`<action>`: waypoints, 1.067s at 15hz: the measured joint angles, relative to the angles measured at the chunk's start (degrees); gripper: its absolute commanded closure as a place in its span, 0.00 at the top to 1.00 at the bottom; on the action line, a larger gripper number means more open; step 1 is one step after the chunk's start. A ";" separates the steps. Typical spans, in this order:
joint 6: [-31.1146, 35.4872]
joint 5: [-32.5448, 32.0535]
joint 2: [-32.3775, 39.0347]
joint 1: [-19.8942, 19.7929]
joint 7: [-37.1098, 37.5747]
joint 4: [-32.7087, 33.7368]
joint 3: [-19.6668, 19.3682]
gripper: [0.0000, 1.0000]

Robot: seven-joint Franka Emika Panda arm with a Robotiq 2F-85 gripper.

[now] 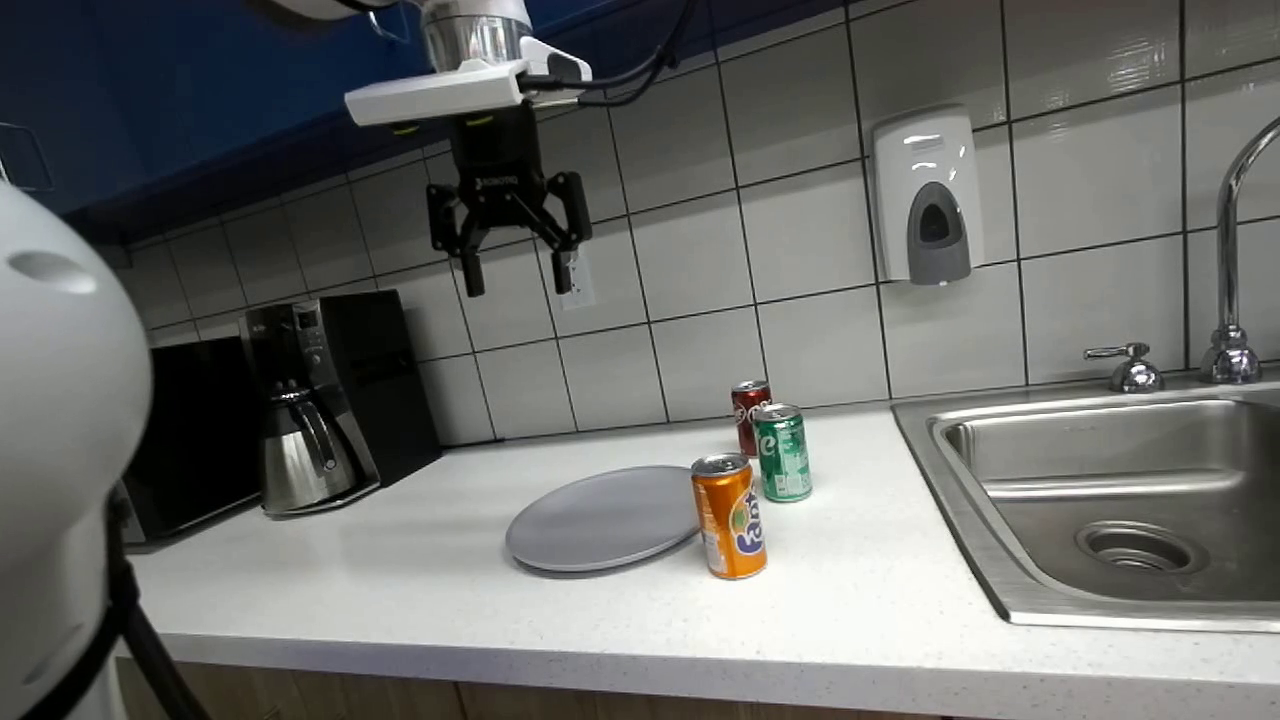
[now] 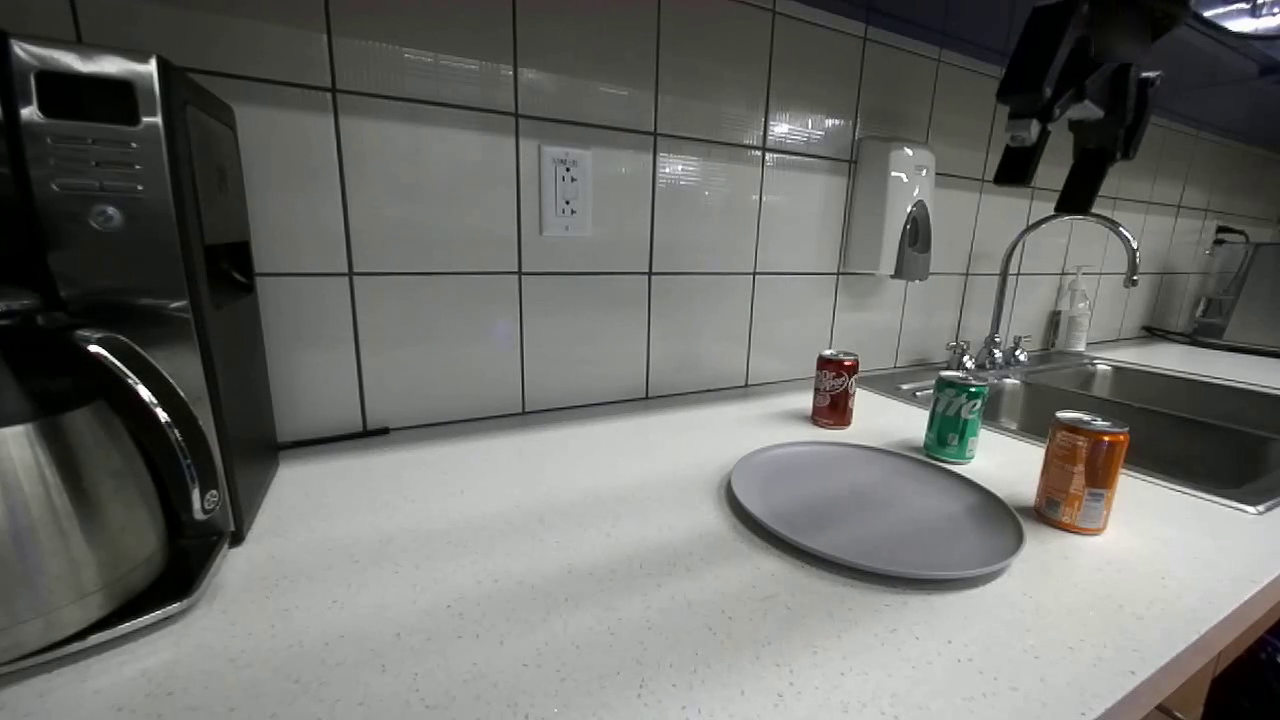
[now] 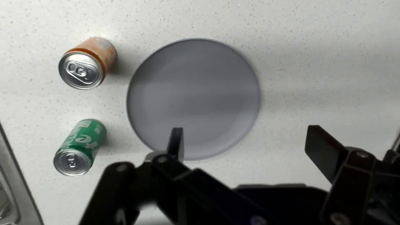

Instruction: Put the cans on the grey plate

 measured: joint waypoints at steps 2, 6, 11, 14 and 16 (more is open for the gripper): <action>2.73 -0.16 -0.08 -0.88 1.32 -1.35 0.03 1.00; 5.42 -2.56 -0.64 -3.29 5.89 -3.58 0.31 1.00; 5.50 -5.50 -2.02 -6.91 10.59 -5.71 0.39 1.00; 6.54 -6.38 -2.38 -8.97 12.10 -6.90 0.33 1.00; 8.84 -6.39 -2.25 -9.92 12.21 -7.96 0.01 1.00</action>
